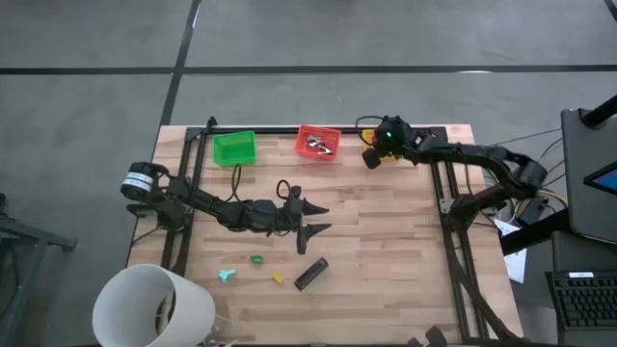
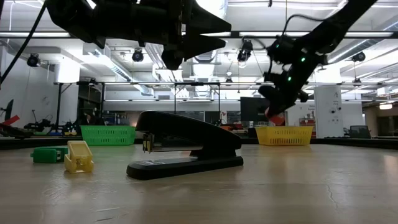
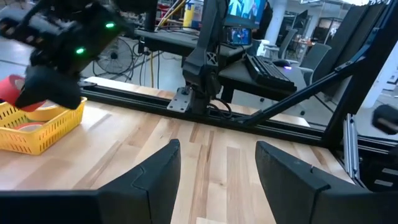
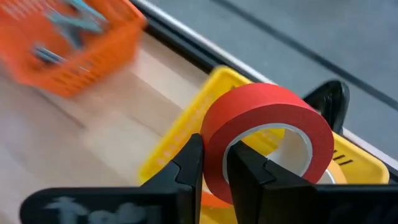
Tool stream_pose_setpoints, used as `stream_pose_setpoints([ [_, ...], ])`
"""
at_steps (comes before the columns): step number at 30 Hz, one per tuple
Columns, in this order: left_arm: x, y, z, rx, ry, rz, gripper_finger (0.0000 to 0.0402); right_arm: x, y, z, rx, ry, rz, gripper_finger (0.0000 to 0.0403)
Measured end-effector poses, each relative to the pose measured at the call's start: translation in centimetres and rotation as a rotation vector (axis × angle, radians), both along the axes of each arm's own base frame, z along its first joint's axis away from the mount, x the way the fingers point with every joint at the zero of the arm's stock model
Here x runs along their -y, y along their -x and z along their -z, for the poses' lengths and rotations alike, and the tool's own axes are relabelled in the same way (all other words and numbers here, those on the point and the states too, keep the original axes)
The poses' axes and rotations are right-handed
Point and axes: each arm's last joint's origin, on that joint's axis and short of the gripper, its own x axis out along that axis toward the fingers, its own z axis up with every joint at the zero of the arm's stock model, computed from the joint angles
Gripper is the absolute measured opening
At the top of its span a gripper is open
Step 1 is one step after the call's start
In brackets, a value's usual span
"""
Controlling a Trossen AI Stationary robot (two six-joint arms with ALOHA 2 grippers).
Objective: Pick and place Stapler, Stapler remover, tape
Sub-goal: Put the red tape into the yellow bin
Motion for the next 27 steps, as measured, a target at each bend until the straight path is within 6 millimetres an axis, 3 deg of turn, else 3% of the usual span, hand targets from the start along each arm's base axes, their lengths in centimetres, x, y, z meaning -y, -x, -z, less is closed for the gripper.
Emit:
stream_pose_setpoints([
  [5,0.0,0.0,0.0,0.001,0.01,0.0,0.0209,2.4,-0.7,1.2,-0.124,-0.078,0.025,0.0053],
  [9,0.0,0.0,0.0,0.001,0.011,0.001,0.0209,3.1,-1.2,1.6,-0.191,-0.12,0.014,0.0054],
  [19,0.0,0.0,0.0,-0.001,0.006,0.003,0.0209,3.0,-1.2,0.5,-0.227,-0.168,0.01,0.0054],
  [27,-0.1,0.0,0.0,-0.002,-0.009,-0.001,0.0209,2.5,-1.8,0.9,-0.279,-0.15,-0.089,0.0054],
])
